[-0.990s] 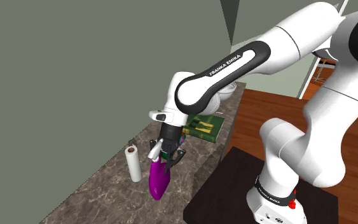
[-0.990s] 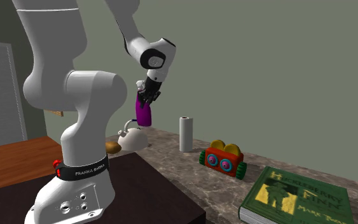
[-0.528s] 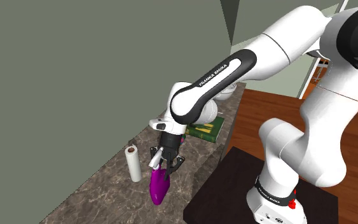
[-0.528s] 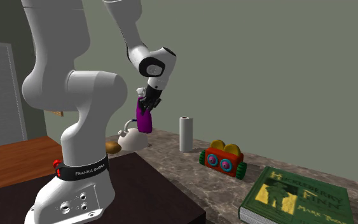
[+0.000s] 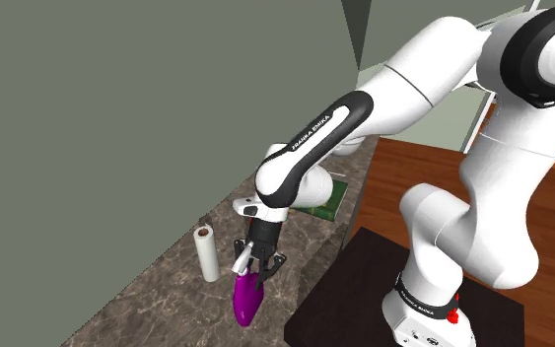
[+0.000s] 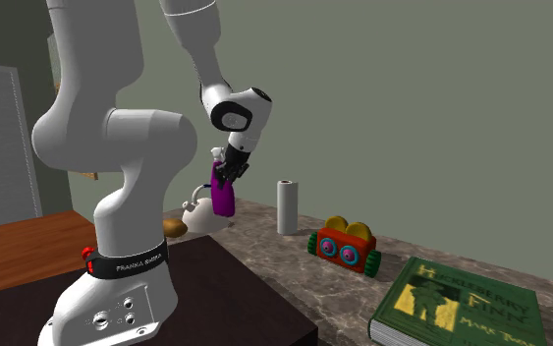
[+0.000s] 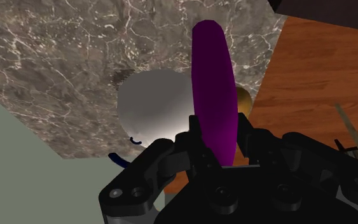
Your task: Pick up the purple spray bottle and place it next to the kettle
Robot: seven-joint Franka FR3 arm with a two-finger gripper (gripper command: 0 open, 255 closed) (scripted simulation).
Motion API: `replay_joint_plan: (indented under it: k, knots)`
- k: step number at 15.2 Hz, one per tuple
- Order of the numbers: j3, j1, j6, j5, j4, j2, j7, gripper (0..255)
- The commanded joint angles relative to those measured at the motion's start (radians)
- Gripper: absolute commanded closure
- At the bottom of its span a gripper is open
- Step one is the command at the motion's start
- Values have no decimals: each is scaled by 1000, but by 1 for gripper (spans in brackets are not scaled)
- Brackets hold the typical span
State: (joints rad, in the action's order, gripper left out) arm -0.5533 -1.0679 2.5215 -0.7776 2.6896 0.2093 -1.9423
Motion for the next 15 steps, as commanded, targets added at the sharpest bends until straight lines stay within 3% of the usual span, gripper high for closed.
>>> replay_joint_plan:
  k: [1,8,15]
  knots:
    - [-14,-20,13,-58,-3,-38,-55,255]
    - [-35,-61,25,-255,-26,-168,-235,255]
    - [-23,-66,5,-450,-63,-309,-409,255]
